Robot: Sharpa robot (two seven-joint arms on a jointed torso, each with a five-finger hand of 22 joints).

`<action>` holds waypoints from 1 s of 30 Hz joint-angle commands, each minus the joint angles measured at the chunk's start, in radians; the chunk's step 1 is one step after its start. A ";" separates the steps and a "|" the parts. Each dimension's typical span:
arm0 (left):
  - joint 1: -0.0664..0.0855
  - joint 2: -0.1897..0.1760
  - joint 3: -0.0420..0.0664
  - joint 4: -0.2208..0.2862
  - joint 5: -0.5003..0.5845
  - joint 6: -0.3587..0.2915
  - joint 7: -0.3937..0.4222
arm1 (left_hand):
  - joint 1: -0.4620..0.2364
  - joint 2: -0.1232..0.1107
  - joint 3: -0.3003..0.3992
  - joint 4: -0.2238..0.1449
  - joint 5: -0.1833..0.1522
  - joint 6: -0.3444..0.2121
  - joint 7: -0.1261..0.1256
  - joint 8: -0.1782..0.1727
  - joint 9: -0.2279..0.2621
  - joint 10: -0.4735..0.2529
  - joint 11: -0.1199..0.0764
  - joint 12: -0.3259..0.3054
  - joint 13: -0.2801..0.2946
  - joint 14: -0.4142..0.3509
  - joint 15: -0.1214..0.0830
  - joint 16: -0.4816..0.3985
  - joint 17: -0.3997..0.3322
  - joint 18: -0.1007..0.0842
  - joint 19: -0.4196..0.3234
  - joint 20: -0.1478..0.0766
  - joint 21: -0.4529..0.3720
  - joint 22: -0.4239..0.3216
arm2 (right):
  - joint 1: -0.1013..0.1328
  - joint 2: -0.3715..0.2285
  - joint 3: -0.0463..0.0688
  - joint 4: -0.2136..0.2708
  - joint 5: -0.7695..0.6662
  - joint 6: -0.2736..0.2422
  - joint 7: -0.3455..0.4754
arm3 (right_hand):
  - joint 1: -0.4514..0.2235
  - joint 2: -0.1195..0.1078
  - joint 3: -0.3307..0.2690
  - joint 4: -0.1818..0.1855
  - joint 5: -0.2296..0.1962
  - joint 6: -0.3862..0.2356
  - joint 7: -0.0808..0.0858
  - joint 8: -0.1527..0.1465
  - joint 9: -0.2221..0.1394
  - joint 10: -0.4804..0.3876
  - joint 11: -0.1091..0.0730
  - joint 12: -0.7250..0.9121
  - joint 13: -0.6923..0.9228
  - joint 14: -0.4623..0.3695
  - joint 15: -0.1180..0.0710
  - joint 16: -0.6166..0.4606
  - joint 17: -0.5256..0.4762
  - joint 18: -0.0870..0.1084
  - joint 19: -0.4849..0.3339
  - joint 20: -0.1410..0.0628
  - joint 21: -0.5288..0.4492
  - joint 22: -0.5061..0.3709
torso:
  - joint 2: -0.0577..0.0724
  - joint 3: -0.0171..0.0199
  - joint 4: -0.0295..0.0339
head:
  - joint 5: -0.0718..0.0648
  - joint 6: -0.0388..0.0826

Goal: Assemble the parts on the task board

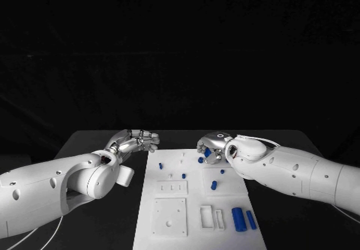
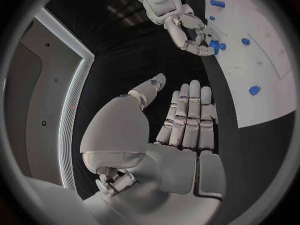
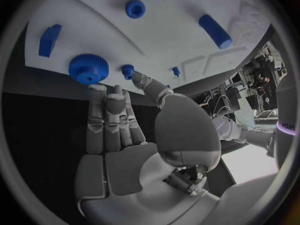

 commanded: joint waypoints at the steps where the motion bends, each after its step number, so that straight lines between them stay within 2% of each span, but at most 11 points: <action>1: 0.003 0.002 0.001 0.001 -0.004 0.001 0.015 | -0.008 -0.001 0.002 -0.003 0.000 0.000 0.005 -0.006 0.001 0.004 0.002 -0.005 0.000 0.003 0.004 -0.006 0.001 0.009 -0.005 0.002 0.003 0.018 | -0.001 0.003 0.000 -0.003 -0.024 0.017 -0.007 | -0.012 -0.002 0.004 0.002 -0.007 0.002 0.002 0.000 0.002 0.005 -0.001 0.001 0.001 -0.002 0.003 0.007 -0.002 0.051 0.043 -0.037 0.007 0.019 | 0.008 -0.0001 0.0012 | 0.000 0.002; 5: 0.003 0.003 0.001 0.000 -0.004 0.003 0.014 | -0.009 -0.001 0.002 -0.003 0.000 0.000 0.005 -0.007 0.001 0.004 0.002 -0.005 0.000 0.003 0.004 -0.007 0.002 0.009 -0.005 0.002 0.003 0.018 | -0.003 0.005 0.000 -0.007 -0.025 0.020 -0.002 | -0.017 0.001 0.005 0.003 -0.008 0.004 0.002 0.001 0.003 0.009 -0.002 0.002 0.002 -0.002 0.002 0.009 -0.005 0.051 0.043 -0.037 0.007 0.019 | 0.012 0.0001 0.0019 | -0.001 0.002; 13: 0.002 0.009 0.001 -0.003 0.001 -0.002 0.016 | -0.010 0.000 0.005 -0.006 0.001 0.001 0.005 -0.007 0.002 0.005 0.001 -0.006 0.000 0.004 0.004 -0.007 0.003 0.010 -0.005 0.002 0.004 0.019 | -0.004 0.007 0.000 -0.006 -0.031 0.020 -0.001 | -0.025 0.008 0.015 0.003 -0.019 0.017 0.000 0.006 0.009 0.030 -0.008 0.009 0.006 -0.003 -0.004 0.017 -0.016 0.051 0.043 -0.037 0.010 0.019 | 0.022 -0.0005 0.0036 | -0.008 0.016; 24: 0.002 0.017 0.001 -0.011 0.010 -0.013 0.020 | -0.012 0.002 0.011 -0.012 0.006 0.002 0.007 -0.007 0.003 0.009 0.002 -0.006 0.000 0.007 0.003 -0.008 0.006 0.010 -0.004 0.001 0.005 0.019 | -0.004 0.007 0.000 -0.004 -0.036 0.030 0.001 | -0.034 0.014 0.026 0.003 -0.039 0.037 -0.005 0.014 0.017 0.060 -0.018 0.017 0.017 -0.005 -0.014 0.025 -0.030 0.051 0.043 -0.038 0.017 0.020 | 0.035 -0.0032 0.0042 | -0.013 0.016; 30: 0.002 0.018 0.001 -0.014 0.010 -0.011 0.019 | -0.013 0.002 0.011 -0.012 0.007 0.003 0.007 -0.007 0.004 0.009 0.002 -0.006 0.001 0.007 0.003 -0.009 0.007 0.010 -0.004 0.001 0.005 0.019 | -0.004 0.007 0.000 -0.004 -0.038 0.031 0.004 | -0.038 0.018 0.035 0.004 -0.055 0.052 -0.009 0.019 0.022 0.079 -0.025 0.022 0.025 -0.006 -0.020 0.029 -0.039 0.051 0.043 -0.039 0.022 0.021 | 0.039 -0.0025 0.0056 | -0.014 0.014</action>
